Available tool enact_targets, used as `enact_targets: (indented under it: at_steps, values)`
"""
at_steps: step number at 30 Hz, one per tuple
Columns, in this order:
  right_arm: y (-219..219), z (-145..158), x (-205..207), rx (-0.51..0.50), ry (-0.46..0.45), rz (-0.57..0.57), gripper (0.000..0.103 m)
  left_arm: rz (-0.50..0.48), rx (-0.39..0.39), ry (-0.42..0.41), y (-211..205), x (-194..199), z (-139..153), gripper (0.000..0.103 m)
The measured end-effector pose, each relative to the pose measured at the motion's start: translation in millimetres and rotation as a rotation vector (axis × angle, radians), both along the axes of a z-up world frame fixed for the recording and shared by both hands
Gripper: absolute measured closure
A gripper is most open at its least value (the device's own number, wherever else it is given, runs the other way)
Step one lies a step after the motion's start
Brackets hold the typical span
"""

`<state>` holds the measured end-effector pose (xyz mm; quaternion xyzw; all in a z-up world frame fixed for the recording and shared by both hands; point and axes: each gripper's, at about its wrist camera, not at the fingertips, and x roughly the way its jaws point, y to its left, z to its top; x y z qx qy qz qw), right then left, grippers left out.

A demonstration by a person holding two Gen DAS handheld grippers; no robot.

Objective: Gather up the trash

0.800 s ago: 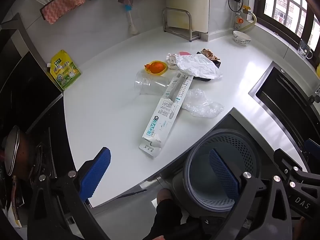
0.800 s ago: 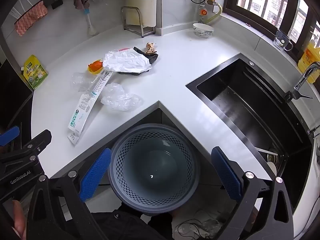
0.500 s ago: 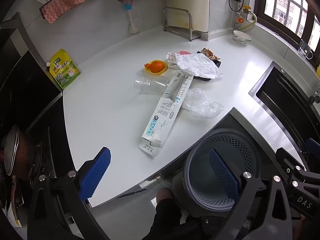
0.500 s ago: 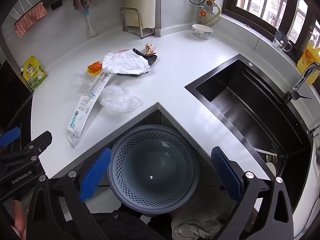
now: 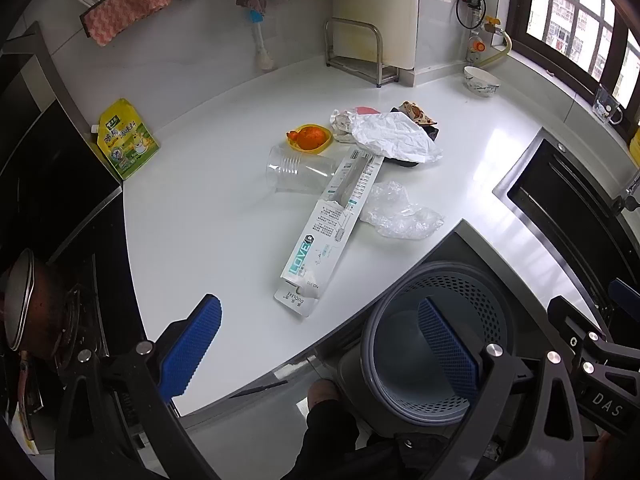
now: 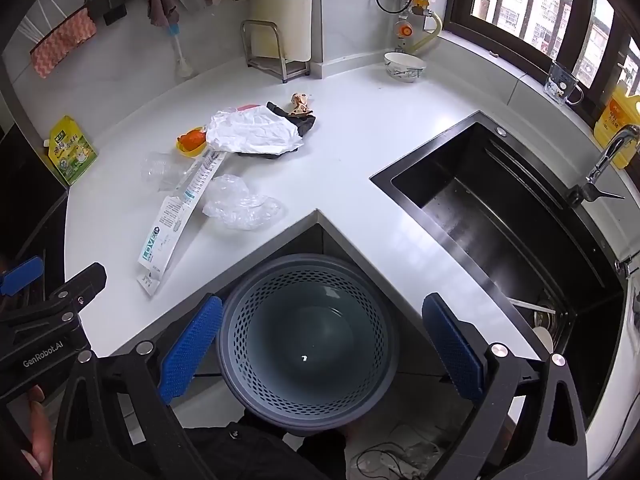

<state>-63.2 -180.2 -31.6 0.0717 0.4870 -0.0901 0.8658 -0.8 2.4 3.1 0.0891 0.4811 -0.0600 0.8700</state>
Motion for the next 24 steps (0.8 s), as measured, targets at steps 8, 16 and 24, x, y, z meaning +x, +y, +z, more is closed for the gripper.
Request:
enact_targets:
  at_steps: [8,16,24]
  values:
    - [-1.5,2.9,3.0,0.003,-0.001,-0.007,0.007,0.001,0.002,0.001,-3.0,-0.3,-0.3,0.006]
    - [-2.1,2.7,3.2,0.004,-0.009,-0.012,0.007,0.0,0.003,0.002,-2.7,1.3,-1.1,0.006]
    - [-4.8,1.0,1.7,0.01,-0.016,-0.019,0.007,0.002,0.001,0.001,-2.5,2.1,0.0,0.006]
